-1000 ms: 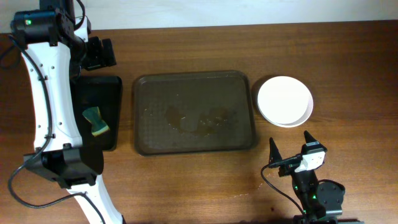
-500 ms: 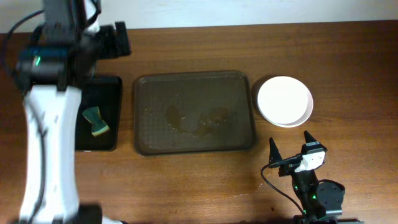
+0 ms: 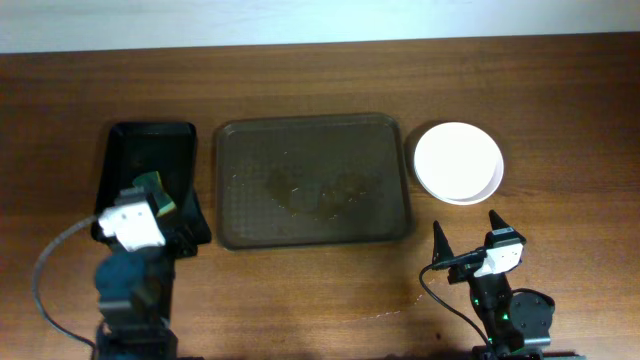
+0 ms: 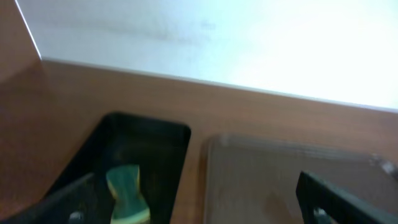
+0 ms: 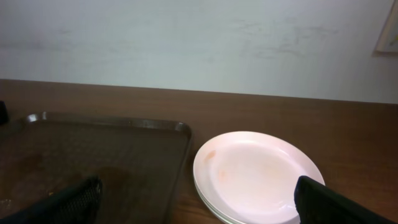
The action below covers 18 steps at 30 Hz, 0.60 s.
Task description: Clean dirty plates on tray and stack at the side
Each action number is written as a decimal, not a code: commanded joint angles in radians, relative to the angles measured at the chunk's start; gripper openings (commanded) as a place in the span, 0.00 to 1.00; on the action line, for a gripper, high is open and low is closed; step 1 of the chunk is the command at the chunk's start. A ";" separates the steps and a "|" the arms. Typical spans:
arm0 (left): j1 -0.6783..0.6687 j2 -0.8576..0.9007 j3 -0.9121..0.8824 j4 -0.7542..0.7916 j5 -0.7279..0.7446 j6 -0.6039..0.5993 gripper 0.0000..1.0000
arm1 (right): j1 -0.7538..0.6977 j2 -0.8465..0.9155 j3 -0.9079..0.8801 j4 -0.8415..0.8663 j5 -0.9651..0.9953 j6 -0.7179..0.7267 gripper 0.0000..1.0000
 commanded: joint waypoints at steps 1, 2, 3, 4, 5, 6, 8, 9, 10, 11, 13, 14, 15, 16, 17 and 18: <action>0.010 -0.167 -0.249 0.120 -0.006 -0.008 0.99 | 0.006 -0.006 -0.006 -0.004 0.009 0.001 0.98; 0.011 -0.232 -0.308 0.128 -0.011 -0.008 0.99 | 0.006 -0.006 -0.006 -0.004 0.009 0.001 0.98; 0.011 -0.275 -0.341 0.134 -0.021 -0.008 0.99 | 0.006 -0.006 -0.006 -0.004 0.009 0.001 0.99; 0.011 -0.322 -0.373 0.140 -0.032 -0.008 0.99 | 0.006 -0.006 -0.006 -0.004 0.009 0.001 0.98; 0.011 -0.357 -0.397 0.146 -0.042 -0.008 0.99 | 0.006 -0.006 -0.006 -0.004 0.009 0.001 0.99; 0.010 -0.392 -0.420 0.150 -0.050 -0.007 0.99 | 0.006 -0.006 -0.006 -0.004 0.009 0.001 0.99; 0.010 -0.449 -0.470 0.162 -0.048 0.024 0.99 | 0.006 -0.006 -0.006 -0.004 0.009 0.001 0.98; 0.010 -0.468 -0.492 0.164 -0.046 0.040 0.99 | 0.006 -0.006 -0.006 -0.004 0.009 0.001 0.98; 0.010 -0.489 -0.512 0.165 -0.034 0.062 0.99 | 0.006 -0.006 -0.006 -0.004 0.009 0.001 0.98; 0.010 -0.507 -0.514 0.167 -0.007 0.109 0.99 | 0.006 -0.006 -0.006 -0.004 0.009 0.001 0.98; 0.010 -0.534 -0.513 0.162 0.041 0.208 0.99 | 0.006 -0.006 -0.006 -0.004 0.009 0.001 0.98; 0.010 -0.534 -0.513 0.160 0.051 0.219 0.99 | 0.006 -0.006 -0.006 -0.004 0.009 0.001 0.98; 0.010 -0.534 -0.513 0.160 0.053 0.217 0.99 | 0.006 -0.006 -0.006 -0.004 0.009 0.001 0.98; 0.010 -0.533 -0.513 0.161 0.053 0.217 0.99 | 0.006 -0.006 -0.006 -0.004 0.009 0.001 0.98; 0.010 -0.533 -0.513 0.161 0.053 0.217 0.99 | 0.006 -0.006 -0.006 -0.005 0.009 0.001 0.98; 0.010 -0.533 -0.513 0.161 0.053 0.217 0.99 | 0.006 -0.006 -0.006 -0.004 0.009 0.001 0.98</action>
